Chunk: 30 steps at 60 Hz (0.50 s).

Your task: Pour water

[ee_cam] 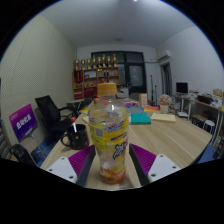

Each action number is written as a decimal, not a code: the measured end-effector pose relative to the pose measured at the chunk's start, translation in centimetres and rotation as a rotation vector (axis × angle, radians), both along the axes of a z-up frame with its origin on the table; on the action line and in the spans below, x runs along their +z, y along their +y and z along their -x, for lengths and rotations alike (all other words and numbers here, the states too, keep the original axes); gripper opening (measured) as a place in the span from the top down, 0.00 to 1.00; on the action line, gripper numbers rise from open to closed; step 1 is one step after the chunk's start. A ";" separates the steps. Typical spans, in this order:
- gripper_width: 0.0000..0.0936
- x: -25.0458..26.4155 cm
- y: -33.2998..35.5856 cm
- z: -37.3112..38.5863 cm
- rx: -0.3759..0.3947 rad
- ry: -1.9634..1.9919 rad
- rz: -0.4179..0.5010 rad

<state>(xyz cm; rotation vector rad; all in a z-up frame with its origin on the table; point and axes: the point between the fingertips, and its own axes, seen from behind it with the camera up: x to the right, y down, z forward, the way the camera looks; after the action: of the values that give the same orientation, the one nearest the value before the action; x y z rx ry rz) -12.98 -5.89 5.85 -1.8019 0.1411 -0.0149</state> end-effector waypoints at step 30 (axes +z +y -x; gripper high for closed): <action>0.66 2.3 3.3 -3.0 0.023 -0.137 0.098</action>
<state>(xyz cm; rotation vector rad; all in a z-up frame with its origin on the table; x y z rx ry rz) -9.95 -2.61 8.20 -1.8939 0.0219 -0.1300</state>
